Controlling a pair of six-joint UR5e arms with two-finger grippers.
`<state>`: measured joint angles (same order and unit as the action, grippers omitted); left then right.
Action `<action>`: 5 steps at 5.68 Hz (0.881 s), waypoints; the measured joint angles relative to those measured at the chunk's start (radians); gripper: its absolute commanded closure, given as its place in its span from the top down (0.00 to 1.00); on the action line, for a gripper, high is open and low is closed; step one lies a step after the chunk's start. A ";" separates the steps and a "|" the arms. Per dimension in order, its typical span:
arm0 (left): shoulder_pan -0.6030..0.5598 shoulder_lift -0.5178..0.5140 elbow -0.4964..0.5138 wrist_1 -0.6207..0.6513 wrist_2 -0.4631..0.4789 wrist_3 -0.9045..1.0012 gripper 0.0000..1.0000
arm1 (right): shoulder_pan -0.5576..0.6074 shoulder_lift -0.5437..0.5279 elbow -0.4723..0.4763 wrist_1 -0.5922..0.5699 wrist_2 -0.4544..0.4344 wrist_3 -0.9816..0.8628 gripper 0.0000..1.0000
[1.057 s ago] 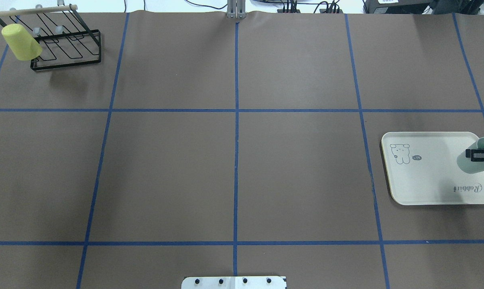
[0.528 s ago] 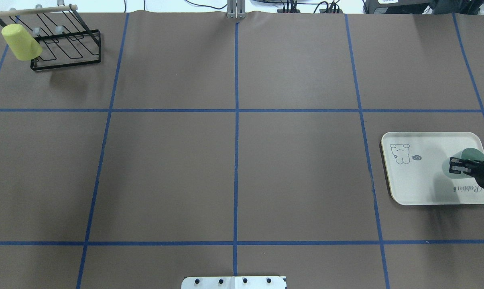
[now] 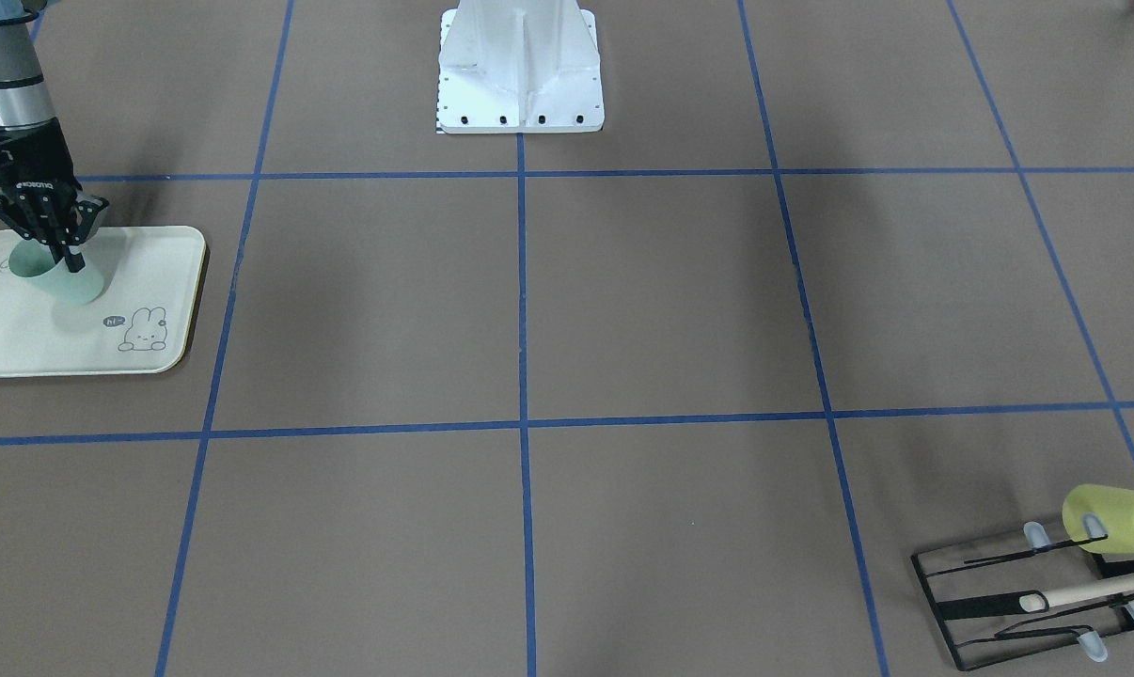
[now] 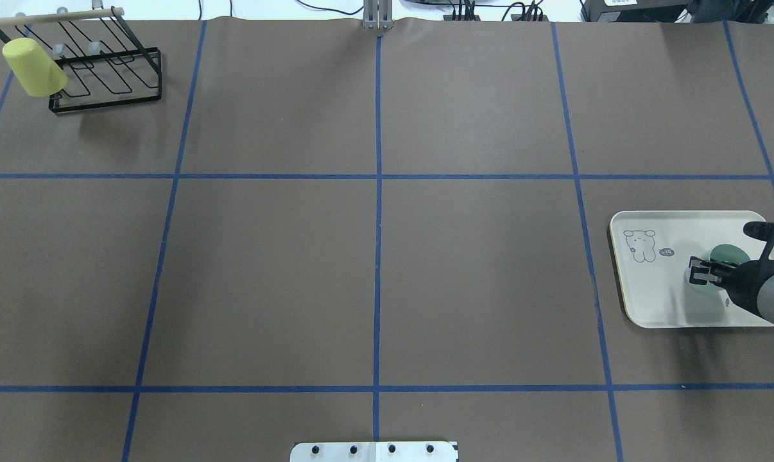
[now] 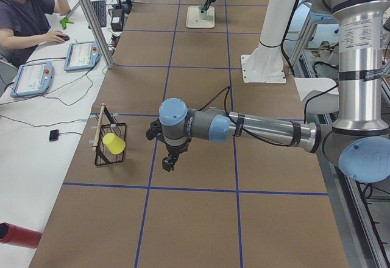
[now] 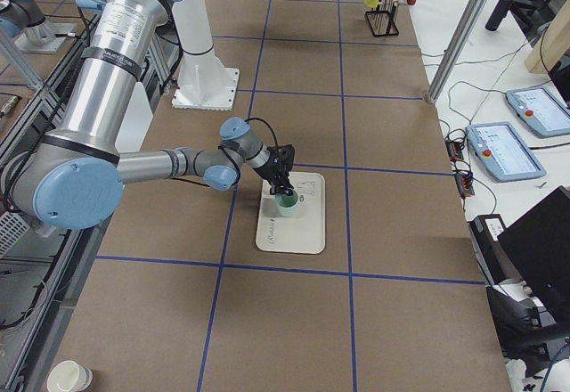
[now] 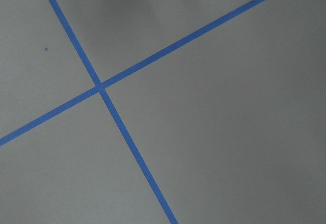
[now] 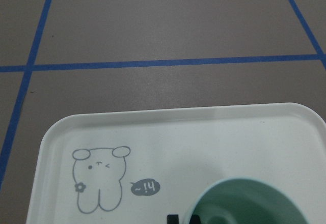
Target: Left arm grabs green cup and hands to right arm on tray
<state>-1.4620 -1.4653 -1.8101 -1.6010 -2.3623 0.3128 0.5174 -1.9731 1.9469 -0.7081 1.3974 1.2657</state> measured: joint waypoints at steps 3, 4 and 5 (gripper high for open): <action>0.000 -0.002 0.013 0.002 -0.008 -0.001 1.00 | 0.365 0.026 0.045 -0.136 0.480 -0.321 1.00; 0.000 -0.002 0.033 0.001 -0.015 -0.001 1.00 | 0.500 0.072 0.047 -0.276 0.633 -0.466 1.00; -0.012 -0.002 0.073 -0.005 -0.011 0.003 1.00 | 0.596 0.159 0.042 -0.487 0.710 -0.627 0.99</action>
<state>-1.4738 -1.4673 -1.7366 -1.6062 -2.3737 0.3158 1.1132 -1.8141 1.9885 -1.1946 2.1078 0.6384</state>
